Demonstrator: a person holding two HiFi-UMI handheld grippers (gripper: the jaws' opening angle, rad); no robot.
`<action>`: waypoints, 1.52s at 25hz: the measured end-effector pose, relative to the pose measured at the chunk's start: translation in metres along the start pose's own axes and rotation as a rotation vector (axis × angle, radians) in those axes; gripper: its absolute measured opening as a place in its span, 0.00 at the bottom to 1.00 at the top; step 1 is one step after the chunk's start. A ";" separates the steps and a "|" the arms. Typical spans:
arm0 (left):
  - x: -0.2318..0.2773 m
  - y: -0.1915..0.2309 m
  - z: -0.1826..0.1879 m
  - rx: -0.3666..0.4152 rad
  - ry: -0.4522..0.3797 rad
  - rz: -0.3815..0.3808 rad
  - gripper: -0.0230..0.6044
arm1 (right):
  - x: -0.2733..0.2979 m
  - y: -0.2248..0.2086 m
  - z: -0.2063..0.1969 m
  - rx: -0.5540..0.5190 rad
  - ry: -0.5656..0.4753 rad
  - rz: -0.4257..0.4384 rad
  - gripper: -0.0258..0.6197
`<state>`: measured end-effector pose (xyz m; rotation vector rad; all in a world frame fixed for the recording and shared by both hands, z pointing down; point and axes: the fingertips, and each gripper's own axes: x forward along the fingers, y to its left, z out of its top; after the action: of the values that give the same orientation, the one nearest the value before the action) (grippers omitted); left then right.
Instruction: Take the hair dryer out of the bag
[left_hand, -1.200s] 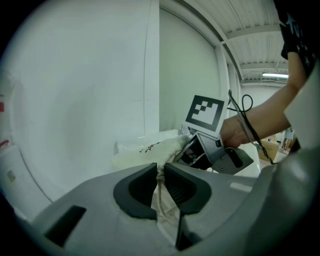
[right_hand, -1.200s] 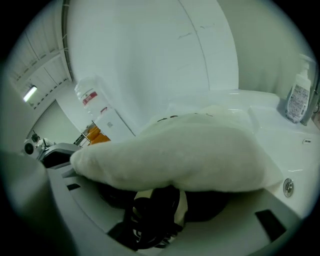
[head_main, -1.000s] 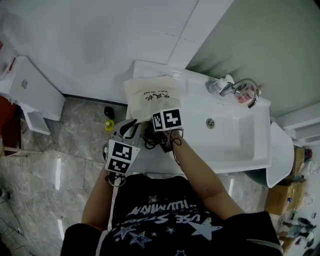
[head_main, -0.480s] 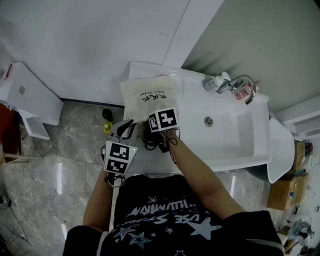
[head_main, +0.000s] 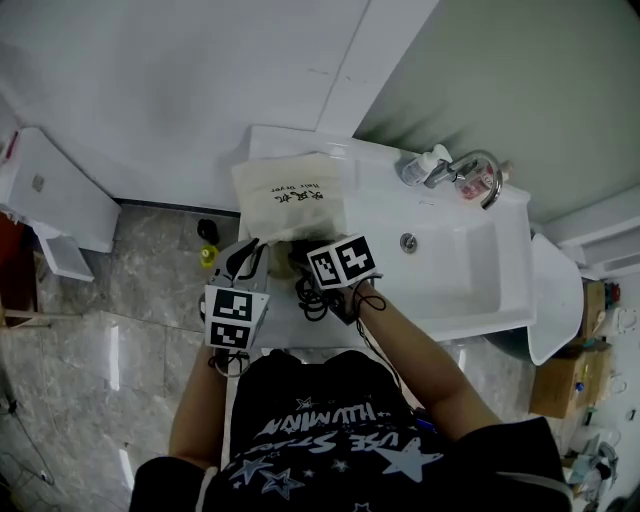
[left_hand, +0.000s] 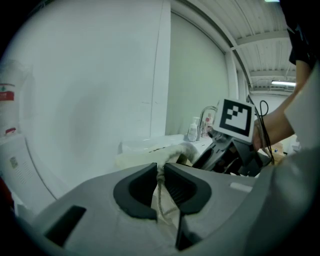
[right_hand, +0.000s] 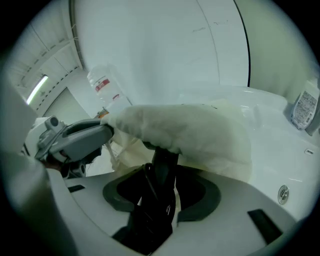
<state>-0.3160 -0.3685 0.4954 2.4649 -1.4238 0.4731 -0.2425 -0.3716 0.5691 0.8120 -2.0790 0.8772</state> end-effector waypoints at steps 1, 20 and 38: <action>0.000 0.000 0.001 -0.002 -0.001 0.010 0.13 | -0.005 0.001 -0.003 -0.019 0.004 0.015 0.33; -0.013 -0.013 -0.006 -0.001 0.078 0.159 0.13 | -0.073 0.038 -0.068 -0.289 0.050 0.324 0.33; -0.026 -0.048 -0.033 -0.041 0.168 0.270 0.15 | -0.167 0.037 -0.124 -0.357 -0.047 0.467 0.32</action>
<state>-0.2908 -0.3124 0.5124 2.1522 -1.6820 0.6807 -0.1347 -0.2096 0.4856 0.1590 -2.4188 0.6881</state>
